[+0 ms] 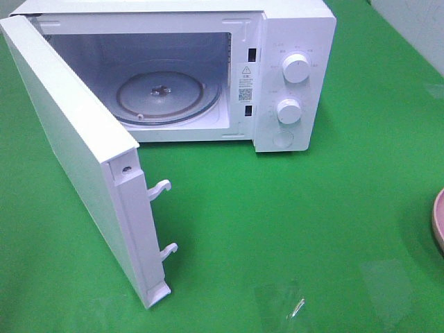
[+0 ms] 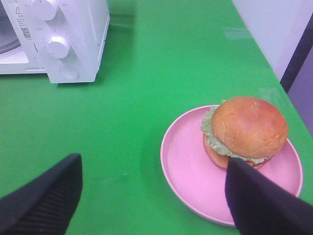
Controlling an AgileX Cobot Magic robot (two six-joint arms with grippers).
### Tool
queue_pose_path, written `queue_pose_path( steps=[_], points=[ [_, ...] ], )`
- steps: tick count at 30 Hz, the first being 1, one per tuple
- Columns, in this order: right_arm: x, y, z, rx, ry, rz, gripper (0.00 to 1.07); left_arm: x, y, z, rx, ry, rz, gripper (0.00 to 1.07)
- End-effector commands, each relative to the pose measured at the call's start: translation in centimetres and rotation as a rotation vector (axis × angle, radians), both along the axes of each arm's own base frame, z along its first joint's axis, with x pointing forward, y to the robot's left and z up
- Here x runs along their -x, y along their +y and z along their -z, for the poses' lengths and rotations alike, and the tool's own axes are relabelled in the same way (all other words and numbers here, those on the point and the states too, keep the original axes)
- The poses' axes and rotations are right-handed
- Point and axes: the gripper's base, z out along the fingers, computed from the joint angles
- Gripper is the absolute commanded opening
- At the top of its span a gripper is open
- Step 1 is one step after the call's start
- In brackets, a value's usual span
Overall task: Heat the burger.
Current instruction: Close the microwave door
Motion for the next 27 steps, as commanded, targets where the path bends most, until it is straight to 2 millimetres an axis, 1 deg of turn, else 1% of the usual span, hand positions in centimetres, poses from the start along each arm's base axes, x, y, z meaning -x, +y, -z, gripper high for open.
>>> queue_pose_path(
  steps=[1,2,5,6,7,9,10,11,12,13,14,15,16,17,18,20,23,25,27],
  points=[
    [0.4,0.0,-0.1,0.011,-0.039,-0.002,0.76,-2.4,0.3,-0.6,-0.008,0.008,-0.009,0.18],
    [0.4,0.0,-0.1,0.011,-0.039,-0.002,0.76,-3.5,0.4,-0.4,-0.046,0.032,0.0,0.01],
    [0.4,0.0,-0.1,0.011,-0.039,-0.002,0.76,-4.0,0.4,-0.3,-0.06,0.034,0.003,0.0],
    [0.4,0.0,-0.1,0.011,-0.039,-0.002,0.76,-5.0,0.5,0.2,-0.096,0.031,0.008,0.0],
    [0.4,0.0,-0.1,0.011,-0.039,-0.002,0.76,-5.0,0.5,0.2,-0.096,0.031,0.008,0.0],
    [0.4,0.0,-0.1,0.011,-0.039,-0.002,0.76,-6.5,0.7,1.7,-0.107,-0.018,-0.002,0.0],
    [0.4,0.0,-0.1,0.011,-0.039,-0.002,0.76,-6.5,0.7,1.7,-0.107,-0.018,-0.002,0.0],
    [0.4,0.0,-0.1,0.011,-0.039,-0.002,0.76,-6.8,0.8,2.3,-0.107,-0.024,-0.005,0.0],
    [0.4,0.0,-0.1,0.011,-0.039,-0.002,0.76,-6.8,0.8,2.3,-0.107,-0.024,-0.005,0.0],
    [0.4,0.0,-0.1,0.011,-0.039,-0.002,0.76,-7.2,0.8,3.4,-0.108,-0.032,-0.01,0.0],
    [0.4,0.0,-0.1,0.011,-0.039,-0.002,0.76,-7.2,0.8,3.4,-0.108,-0.032,-0.01,0.0],
    [0.4,0.0,-0.1,0.011,-0.039,-0.002,0.76,-7.5,0.9,4.6,-0.109,-0.056,-0.017,0.0],
    [0.4,0.0,-0.1,0.011,-0.039,-0.002,0.76,-7.5,0.9,4.6,-0.109,-0.056,-0.017,0.0],
    [0.4,0.0,-0.1,0.011,-0.039,-0.002,0.76,-7.6,1.0,5.5,-0.112,-0.092,-0.024,0.0],
    [0.4,0.0,-0.1,0.011,-0.039,-0.002,0.76,-7.6,1.0,5.5,-0.112,-0.092,-0.024,0.0],
    [0.4,0.0,-0.1,0.011,-0.039,-0.002,0.76,-7.6,1.0,7.1,-0.119,-0.16,-0.038,0.0],
    [0.4,0.0,-0.1,0.011,-0.039,-0.002,0.76,-7.6,1.1,7.1,-0.121,-0.189,-0.042,0.0],
    [0.4,0.0,-0.1,0.011,-0.039,-0.002,0.76,-7.4,1.1,7.3,-0.128,-0.264,-0.053,0.0],
    [0.4,0.0,-0.1,0.011,-0.039,-0.002,0.76,-7.4,1.1,7.3,-0.129,-0.266,-0.053,0.0]
  ],
)
